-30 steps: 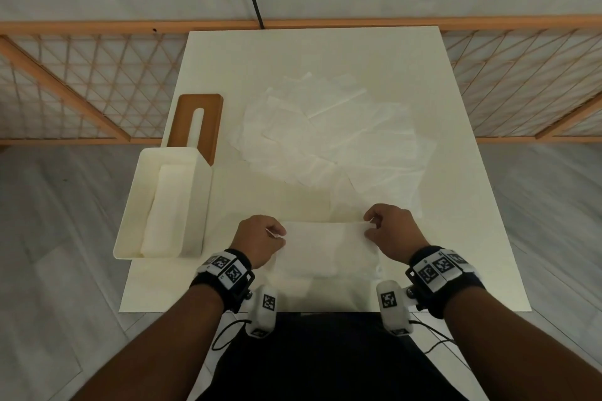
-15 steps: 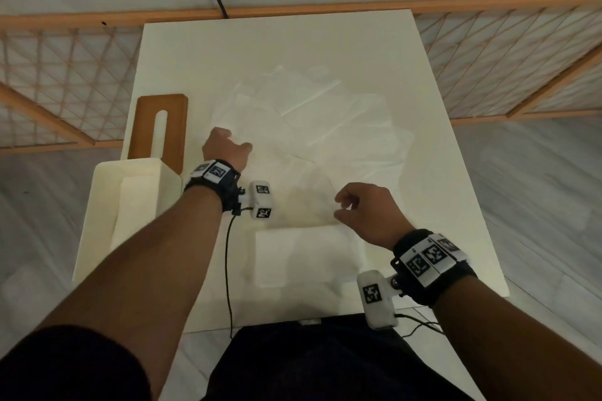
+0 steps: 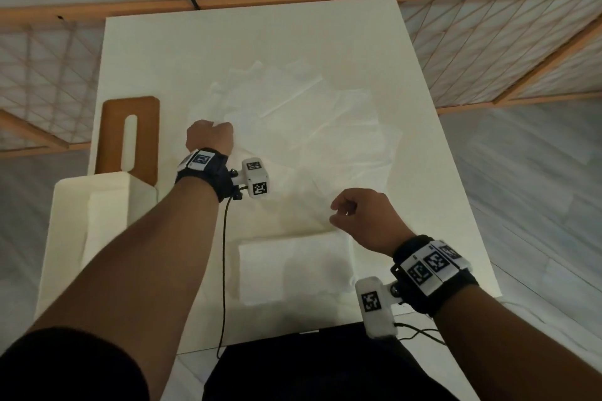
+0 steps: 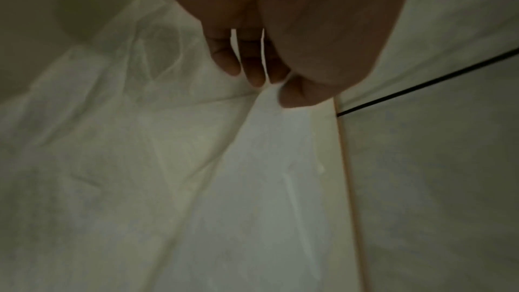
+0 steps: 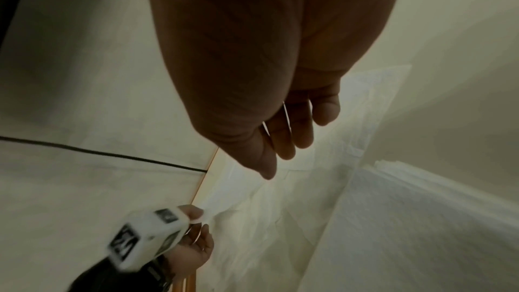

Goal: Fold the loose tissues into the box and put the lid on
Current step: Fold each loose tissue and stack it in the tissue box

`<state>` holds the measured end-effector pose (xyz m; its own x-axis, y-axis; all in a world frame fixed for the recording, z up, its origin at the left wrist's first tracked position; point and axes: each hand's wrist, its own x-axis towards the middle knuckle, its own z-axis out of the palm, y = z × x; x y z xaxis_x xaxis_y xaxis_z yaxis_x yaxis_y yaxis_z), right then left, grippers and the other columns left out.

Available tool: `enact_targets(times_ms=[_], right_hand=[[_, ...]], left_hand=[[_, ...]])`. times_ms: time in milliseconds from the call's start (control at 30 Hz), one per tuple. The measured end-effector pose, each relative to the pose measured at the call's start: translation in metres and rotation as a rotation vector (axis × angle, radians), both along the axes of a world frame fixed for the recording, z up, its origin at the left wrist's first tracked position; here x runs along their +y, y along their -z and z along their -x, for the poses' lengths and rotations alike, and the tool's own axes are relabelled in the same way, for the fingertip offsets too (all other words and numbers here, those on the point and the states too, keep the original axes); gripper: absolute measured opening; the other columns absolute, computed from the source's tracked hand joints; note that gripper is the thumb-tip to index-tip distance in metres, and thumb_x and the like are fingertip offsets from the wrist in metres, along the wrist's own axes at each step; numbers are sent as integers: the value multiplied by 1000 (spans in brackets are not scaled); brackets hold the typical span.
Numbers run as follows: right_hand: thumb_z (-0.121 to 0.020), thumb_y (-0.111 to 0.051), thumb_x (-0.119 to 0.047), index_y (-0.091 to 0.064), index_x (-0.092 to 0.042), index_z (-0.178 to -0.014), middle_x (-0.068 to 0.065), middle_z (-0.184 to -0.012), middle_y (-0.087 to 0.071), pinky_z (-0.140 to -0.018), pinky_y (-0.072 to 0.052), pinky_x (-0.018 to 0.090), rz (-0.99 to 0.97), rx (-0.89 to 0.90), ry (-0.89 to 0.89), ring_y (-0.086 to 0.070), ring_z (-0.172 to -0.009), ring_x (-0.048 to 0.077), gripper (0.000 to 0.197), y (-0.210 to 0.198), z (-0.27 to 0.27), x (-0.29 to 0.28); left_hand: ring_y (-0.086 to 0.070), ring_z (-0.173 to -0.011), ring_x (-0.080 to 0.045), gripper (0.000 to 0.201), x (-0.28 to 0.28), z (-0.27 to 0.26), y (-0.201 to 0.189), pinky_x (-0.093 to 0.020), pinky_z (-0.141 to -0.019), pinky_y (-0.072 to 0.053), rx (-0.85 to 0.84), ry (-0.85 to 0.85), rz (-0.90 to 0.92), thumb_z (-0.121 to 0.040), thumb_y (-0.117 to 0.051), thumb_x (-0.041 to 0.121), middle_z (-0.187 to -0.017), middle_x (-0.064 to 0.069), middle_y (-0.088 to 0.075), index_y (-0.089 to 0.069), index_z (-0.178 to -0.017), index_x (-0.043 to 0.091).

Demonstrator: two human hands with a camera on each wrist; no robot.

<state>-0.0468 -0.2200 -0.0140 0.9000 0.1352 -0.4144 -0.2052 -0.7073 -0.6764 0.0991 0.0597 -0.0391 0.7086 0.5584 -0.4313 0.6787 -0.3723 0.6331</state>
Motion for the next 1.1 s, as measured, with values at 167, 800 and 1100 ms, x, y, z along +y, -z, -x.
enact_targets(times_ms=[167,800,1100], right_hand=[[-84,-76,-29,-73,-19,-89,-4,-83,-71,-70,-53,20,-236,99,152,-66,-78,7,11,-10,-12,12],[-83,-62,7,-51,14,-129,24,-113,-70,-86,-58,44,-1237,344,309,-69,-102,36,48,-69,-32,91],[-80,-60,19,-66,3,-107,21,-111,-72,-90,-57,47,-927,247,131,-69,-101,35,32,-92,-24,53]], left_hand=[[-59,-87,-28,13,1,26,-56,-37,-77,-54,-246,-282,722,-74,-59,10,-87,-6,-60,-59,-86,11],[-57,-122,-37,61,38,193,-123,-51,-102,-47,-592,-91,1519,-74,-44,13,-129,-18,-62,-59,-132,0],[-64,-119,-29,40,44,186,-117,-40,-94,-54,-243,263,885,-88,-62,13,-126,-9,-68,-62,-128,9]])
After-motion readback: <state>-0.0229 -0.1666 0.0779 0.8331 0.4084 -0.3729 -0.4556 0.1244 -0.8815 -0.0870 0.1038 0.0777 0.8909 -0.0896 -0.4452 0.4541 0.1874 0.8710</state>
